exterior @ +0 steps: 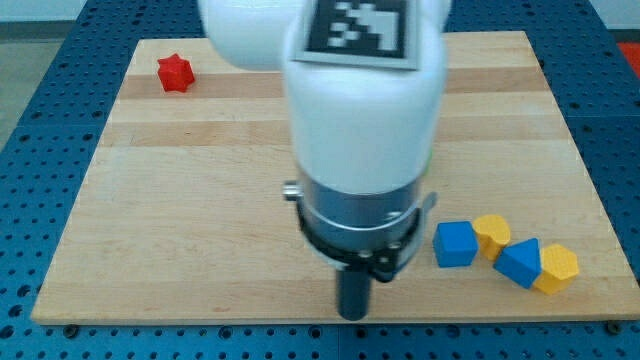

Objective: Separate the blue cube and yellow heart

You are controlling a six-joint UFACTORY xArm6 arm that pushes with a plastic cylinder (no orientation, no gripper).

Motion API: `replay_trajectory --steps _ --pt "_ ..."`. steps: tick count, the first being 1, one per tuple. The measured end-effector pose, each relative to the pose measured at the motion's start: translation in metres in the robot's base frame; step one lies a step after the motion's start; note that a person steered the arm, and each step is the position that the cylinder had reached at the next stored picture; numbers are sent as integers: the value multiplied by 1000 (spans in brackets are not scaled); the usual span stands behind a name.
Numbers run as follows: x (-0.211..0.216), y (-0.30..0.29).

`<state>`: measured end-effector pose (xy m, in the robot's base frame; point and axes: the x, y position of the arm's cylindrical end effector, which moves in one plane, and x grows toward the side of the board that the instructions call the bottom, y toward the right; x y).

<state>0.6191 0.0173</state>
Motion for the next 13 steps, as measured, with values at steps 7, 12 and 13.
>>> replay_trajectory --steps 7,12,13 --pt "0 77" --pt "-71 122" --pt "-103 122"
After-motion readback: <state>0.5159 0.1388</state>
